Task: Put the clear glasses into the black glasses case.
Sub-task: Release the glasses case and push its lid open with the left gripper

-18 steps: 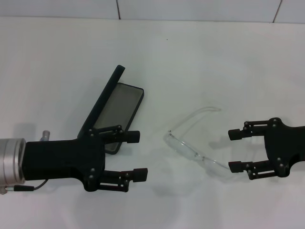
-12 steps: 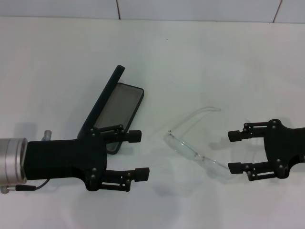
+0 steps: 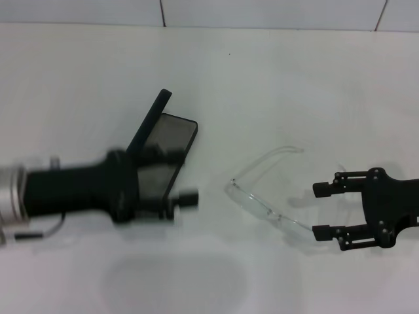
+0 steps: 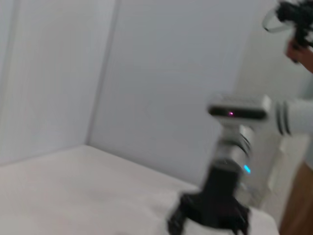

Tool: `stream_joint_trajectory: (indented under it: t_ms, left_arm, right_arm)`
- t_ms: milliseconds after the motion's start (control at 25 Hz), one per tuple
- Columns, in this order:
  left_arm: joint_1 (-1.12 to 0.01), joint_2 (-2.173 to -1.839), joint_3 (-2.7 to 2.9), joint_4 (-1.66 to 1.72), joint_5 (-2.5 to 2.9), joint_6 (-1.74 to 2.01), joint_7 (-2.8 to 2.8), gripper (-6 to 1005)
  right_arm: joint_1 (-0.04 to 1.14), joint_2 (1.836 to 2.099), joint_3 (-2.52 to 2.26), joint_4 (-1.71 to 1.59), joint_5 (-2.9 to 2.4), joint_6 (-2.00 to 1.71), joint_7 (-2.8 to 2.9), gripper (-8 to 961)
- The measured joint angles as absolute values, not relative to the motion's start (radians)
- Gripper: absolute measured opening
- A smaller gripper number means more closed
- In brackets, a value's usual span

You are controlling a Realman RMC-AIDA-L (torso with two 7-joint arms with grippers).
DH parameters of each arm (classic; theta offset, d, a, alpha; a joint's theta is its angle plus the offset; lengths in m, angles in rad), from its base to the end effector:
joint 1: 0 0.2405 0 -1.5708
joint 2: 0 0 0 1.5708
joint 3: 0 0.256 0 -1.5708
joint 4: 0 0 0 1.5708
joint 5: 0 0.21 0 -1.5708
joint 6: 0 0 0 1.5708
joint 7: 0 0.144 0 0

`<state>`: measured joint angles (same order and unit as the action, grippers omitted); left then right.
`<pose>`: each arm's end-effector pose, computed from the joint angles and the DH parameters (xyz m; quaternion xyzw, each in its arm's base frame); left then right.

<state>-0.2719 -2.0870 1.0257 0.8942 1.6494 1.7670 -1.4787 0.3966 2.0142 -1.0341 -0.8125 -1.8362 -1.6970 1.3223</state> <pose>-0.2426 0.2632 0.0098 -0.9268 -0.1857 -0.3247 0.0344 0.2571 0.2899 0.0078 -0.9720 0.1055 0.2067 0.0360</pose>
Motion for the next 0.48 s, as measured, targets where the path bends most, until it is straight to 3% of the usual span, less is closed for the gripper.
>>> stream_joint_trajectory:
  t_ms: [240, 480]
  left_arm:
    - [-0.360, -2.074, 0.939, 1.173, 1.742, 1.677, -2.059, 861]
    - [-0.443, -2.085, 1.076, 1.572, 2.170, 1.624, -2.539, 858]
  right_arm:
    - [0.402, 2.016, -1.035, -0.801, -1.832, -1.709, 1.324, 724]
    - [0.405, 2.019, -1.036, -0.769, -1.830, -1.698, 1.325, 724]
